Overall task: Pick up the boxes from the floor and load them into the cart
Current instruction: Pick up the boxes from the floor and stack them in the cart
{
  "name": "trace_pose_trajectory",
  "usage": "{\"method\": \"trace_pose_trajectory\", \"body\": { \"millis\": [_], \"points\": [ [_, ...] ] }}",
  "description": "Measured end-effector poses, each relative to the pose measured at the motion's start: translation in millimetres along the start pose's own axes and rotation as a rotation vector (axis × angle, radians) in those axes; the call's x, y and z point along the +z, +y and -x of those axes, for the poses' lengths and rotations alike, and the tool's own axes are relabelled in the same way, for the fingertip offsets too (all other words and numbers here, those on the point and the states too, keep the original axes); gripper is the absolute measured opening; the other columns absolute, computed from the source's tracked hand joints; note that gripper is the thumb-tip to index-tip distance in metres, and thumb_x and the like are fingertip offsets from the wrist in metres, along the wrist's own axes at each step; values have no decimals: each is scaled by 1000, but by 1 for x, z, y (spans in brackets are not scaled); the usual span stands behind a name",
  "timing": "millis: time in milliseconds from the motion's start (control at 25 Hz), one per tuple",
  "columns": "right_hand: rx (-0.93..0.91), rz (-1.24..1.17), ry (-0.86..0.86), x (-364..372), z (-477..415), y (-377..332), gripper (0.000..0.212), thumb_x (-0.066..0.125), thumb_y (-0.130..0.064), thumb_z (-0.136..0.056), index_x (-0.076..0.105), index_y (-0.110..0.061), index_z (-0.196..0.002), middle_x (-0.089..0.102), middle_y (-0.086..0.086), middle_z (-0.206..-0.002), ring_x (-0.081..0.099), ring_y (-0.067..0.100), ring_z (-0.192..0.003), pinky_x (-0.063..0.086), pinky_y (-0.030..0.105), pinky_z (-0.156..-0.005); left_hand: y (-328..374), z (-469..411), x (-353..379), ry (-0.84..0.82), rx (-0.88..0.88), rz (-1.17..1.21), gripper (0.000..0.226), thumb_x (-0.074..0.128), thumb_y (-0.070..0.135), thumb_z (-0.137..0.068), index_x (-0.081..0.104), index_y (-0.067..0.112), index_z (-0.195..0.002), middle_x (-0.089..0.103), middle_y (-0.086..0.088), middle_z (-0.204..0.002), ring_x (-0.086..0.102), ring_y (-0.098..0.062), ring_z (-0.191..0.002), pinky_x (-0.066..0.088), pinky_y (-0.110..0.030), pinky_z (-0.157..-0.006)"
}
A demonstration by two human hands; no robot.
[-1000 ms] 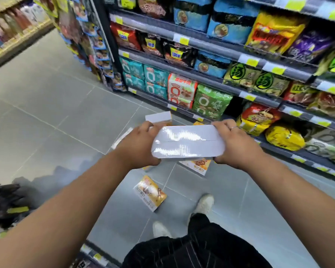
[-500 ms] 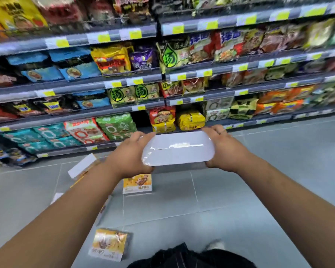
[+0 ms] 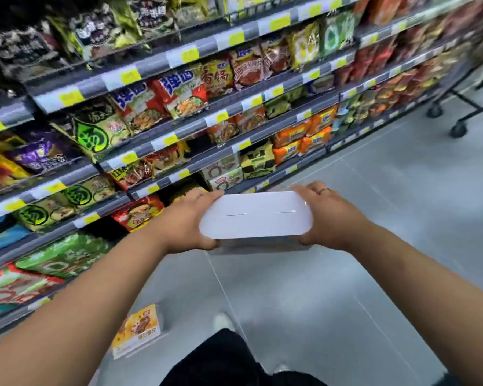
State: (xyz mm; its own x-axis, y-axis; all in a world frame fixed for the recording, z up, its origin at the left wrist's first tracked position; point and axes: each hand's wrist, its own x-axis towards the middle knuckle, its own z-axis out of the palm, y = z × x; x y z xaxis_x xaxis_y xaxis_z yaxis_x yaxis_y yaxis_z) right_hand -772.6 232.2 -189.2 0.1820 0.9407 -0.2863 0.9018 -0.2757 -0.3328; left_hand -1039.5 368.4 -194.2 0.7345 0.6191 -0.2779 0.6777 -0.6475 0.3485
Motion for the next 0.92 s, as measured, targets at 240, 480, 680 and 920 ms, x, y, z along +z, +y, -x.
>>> {"method": "trace_pose_trajectory", "body": {
  "millis": [240,480,680,920],
  "points": [
    [213,-41,6,-28,-60,94,102,78,-45,-60,25,-32,-145,34,-2,-138,46,28,-118,48,39,-94,32,-169,-18,-103,208,-59,105,77,49,-64,19,35,-150,36,4,-130,45,-19,-118,39,-28,-92],
    [440,-71,112,-96,-122,176,98,79,-43,-61,29,-28,-143,36,1,-137,47,31,-118,46,39,-94,84,-349,-61,-151,450,-104,105,74,53,-58,24,34,-148,39,3,-126,50,-23,-115,42,-31,-93],
    [582,-143,181,-139,-156,261,97,77,-45,-59,29,-33,-142,38,-1,-134,48,29,-116,49,41,-90,154,-480,-81,-233,579,-156,104,81,41,-61,25,29,-148,40,-2,-131,46,-23,-122,39,-29,-99],
    [682,-214,181,-182,-191,410,95,76,-50,-58,31,-36,-141,40,-5,-131,50,25,-116,47,32,-87,268,-635,-63,-266,677,-257,104,79,47,-59,24,32,-147,40,0,-131,50,-24,-119,43,-31,-94]
  ]
}}
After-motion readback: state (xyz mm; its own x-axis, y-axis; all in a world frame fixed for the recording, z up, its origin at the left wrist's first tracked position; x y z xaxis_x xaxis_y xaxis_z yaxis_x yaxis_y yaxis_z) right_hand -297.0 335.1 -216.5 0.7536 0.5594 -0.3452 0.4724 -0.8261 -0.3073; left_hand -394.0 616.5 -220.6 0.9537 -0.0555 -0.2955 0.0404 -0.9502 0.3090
